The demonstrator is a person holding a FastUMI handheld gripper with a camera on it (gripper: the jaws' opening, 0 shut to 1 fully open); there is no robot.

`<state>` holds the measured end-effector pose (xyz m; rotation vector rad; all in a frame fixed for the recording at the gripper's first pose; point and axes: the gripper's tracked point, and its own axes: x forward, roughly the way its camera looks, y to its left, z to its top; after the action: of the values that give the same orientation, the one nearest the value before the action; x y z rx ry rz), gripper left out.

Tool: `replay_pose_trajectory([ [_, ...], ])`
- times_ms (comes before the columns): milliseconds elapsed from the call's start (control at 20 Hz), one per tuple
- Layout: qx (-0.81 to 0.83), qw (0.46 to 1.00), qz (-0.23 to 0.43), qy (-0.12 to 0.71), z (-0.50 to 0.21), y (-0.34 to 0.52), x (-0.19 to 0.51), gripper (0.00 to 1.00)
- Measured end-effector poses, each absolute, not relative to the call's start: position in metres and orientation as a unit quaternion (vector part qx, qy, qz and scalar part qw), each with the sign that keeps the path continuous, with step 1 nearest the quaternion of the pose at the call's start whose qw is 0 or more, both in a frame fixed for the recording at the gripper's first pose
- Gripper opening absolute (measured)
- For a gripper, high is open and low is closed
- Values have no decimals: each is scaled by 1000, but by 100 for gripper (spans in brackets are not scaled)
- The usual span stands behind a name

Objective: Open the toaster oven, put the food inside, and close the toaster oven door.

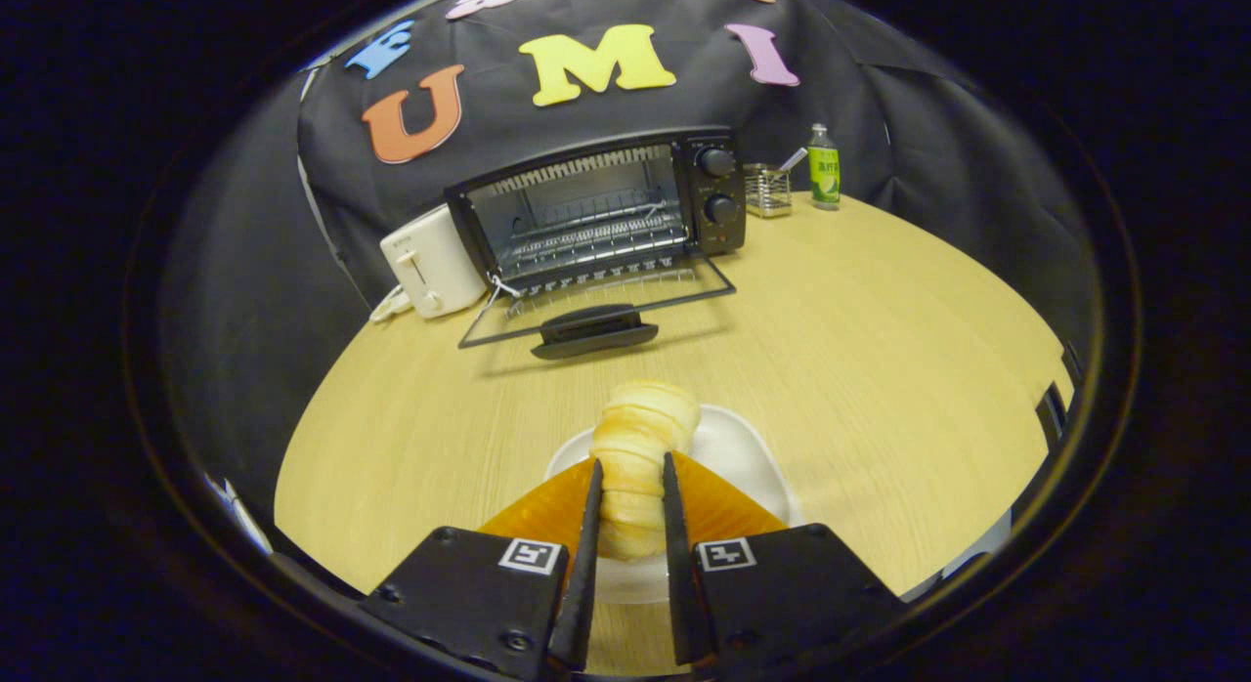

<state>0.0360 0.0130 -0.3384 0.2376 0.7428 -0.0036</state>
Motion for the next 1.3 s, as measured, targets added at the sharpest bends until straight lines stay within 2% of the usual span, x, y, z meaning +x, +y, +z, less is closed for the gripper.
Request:
replay_pose_trajectory([
  [300, 164, 936, 9, 312, -277, 14, 102, 38],
  [500, 175, 942, 1, 286, -265, 18, 168, 37],
  [900, 237, 923, -42, 300, -304, 22, 291, 37],
  [1300, 236, 923, -66, 298, -328, 36, 339, 37],
])
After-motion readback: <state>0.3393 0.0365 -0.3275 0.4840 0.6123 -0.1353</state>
